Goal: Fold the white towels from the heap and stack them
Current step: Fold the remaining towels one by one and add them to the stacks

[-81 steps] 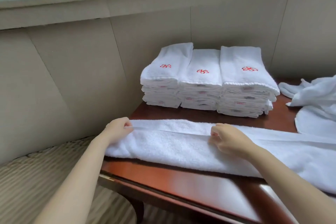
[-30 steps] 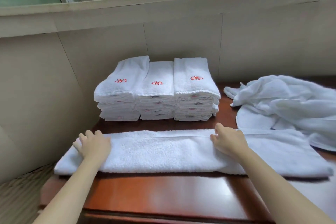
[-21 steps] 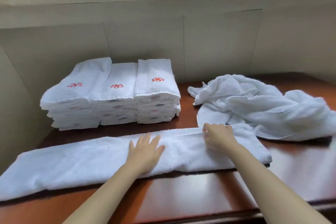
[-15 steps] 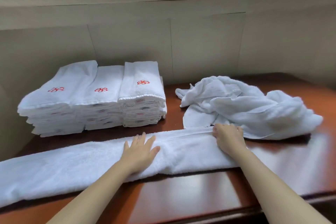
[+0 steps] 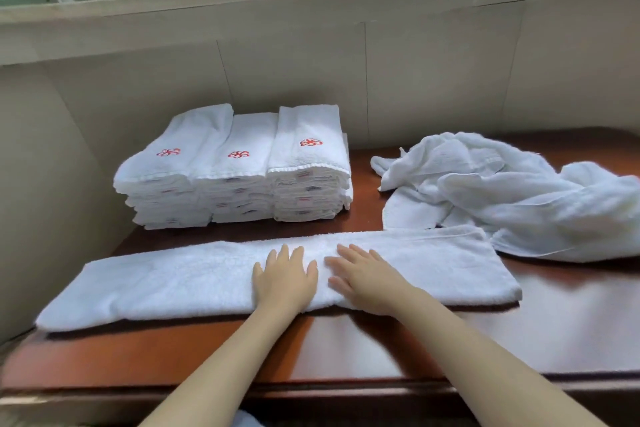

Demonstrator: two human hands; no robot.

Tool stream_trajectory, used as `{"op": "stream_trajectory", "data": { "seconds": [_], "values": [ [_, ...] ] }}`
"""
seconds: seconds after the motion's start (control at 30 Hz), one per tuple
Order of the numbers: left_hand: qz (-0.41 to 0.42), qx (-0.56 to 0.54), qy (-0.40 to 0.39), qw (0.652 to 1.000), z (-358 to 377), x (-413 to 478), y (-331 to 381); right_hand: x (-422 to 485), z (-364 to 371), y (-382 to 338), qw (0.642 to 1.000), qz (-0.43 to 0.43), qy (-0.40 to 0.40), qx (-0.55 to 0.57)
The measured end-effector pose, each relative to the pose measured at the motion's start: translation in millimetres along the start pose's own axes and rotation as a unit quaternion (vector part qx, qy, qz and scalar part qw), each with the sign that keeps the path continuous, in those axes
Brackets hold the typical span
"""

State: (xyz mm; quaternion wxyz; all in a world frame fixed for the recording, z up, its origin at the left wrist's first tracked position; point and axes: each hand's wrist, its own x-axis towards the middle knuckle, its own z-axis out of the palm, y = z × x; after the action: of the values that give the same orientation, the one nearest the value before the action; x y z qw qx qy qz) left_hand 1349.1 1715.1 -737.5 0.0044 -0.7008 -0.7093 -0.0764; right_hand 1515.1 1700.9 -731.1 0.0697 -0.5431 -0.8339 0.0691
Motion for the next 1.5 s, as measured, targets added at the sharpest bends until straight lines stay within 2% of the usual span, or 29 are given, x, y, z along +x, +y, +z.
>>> {"op": "stream_trajectory", "data": {
  "seconds": [0.13, 0.37, 0.57, 0.77, 0.93, 1.0, 1.1, 1.27, 1.37, 1.47, 1.5],
  "values": [
    [-0.039, -0.021, -0.035, 0.998, -5.2, -2.6, -22.7, -0.9, 4.0, 4.2, 0.999, 0.035, -0.004, 0.011],
    [-0.067, -0.062, 0.003, 0.996, -13.7, -15.3, -88.9, -6.3, 2.1, 36.9, 0.998, 0.058, -0.001, 0.004],
    [-0.169, -0.024, 0.048, 0.984, -27.7, -32.2, -155.5, 5.5, 0.9, 19.9, 0.995, 0.086, -0.019, -0.053],
    [-0.280, -0.051, 0.082, 0.955, -33.5, -49.8, -209.8, 25.4, 0.3, -46.8, 0.998, -0.025, 0.030, -0.045],
    [-0.360, -0.079, 0.174, 0.913, -39.1, -65.4, -238.4, 41.9, 16.3, -104.7, 0.994, -0.099, 0.037, 0.016],
    [-0.400, -0.088, 0.160, 0.898, -39.5, -71.6, -253.0, 45.4, 26.4, -115.5, 0.995, -0.101, 0.013, 0.023],
    [-0.406, -0.125, 0.156, 0.892, -37.6, -72.4, -274.5, 48.7, 37.8, -115.0, 0.994, -0.108, -0.008, -0.027],
    [-0.394, -0.342, 0.222, 0.824, -43.5, -58.2, -295.3, 53.6, 37.3, -106.3, 0.992, -0.125, -0.006, -0.020],
    [-0.418, -0.409, 0.287, 0.759, -46.9, -51.9, -299.2, 53.2, 37.8, -103.9, 0.992, -0.127, -0.005, -0.021],
    [-0.443, -0.428, 0.303, 0.728, -46.0, -46.7, -296.5, 52.4, 38.0, -102.8, 0.992, -0.125, -0.010, -0.030],
    [-0.454, -0.456, 0.301, 0.704, -45.4, -43.8, -295.0, 52.1, 38.2, -102.9, 0.991, -0.125, -0.014, -0.037]
  ]
}}
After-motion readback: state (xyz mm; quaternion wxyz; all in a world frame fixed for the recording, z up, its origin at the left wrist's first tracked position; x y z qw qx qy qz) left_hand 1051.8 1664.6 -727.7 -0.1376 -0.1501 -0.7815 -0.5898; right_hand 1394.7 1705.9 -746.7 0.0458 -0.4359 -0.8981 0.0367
